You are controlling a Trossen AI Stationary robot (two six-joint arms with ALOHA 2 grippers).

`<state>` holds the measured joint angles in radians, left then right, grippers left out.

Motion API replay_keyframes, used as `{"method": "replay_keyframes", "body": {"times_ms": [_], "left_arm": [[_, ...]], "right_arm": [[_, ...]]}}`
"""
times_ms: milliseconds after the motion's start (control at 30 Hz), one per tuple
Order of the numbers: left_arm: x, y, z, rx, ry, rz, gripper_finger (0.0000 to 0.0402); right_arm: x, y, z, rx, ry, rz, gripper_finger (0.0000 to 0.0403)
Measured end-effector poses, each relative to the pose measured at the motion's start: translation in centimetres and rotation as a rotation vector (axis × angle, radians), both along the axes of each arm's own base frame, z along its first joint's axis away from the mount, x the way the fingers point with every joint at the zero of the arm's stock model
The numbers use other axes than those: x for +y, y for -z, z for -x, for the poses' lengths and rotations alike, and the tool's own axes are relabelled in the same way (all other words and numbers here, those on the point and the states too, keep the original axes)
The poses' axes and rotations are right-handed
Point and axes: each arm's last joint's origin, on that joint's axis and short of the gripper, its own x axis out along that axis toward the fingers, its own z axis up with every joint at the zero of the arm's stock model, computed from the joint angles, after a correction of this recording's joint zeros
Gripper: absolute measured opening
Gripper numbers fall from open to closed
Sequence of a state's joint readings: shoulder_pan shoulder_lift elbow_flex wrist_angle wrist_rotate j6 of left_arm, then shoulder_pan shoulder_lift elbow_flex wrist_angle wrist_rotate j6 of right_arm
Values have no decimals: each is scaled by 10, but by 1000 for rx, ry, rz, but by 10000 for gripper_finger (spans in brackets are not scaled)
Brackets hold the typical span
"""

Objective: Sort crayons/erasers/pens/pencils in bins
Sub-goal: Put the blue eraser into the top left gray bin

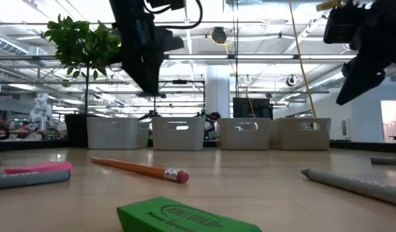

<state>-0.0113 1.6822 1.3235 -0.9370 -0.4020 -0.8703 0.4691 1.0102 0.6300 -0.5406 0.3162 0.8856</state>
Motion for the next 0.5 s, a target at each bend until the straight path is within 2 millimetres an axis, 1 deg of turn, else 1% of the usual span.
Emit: {"method": "replay_keyframes", "body": {"times_ms": [67, 133, 233, 333, 500], "left_arm": [[24, -12, 8, -12, -29, -19, 78], [48, -20, 15, -15, -59, -44, 78], [81, -26, 27, 8, -103, -75, 78], [113, -26, 38, 34, -170, -83, 78], [154, -16, 53, 87, -266, -84, 78]], "right_arm": [[-5, 0, -2, 2, 6, 16, 249], [-10, -1, -5, -6, -1, 40, 249], [-18, -3, -11, -35, -29, 86, 249], [-27, -6, -18, -72, -37, 128, 249], [-40, -12, -28, -156, -19, 167, 249]]}}
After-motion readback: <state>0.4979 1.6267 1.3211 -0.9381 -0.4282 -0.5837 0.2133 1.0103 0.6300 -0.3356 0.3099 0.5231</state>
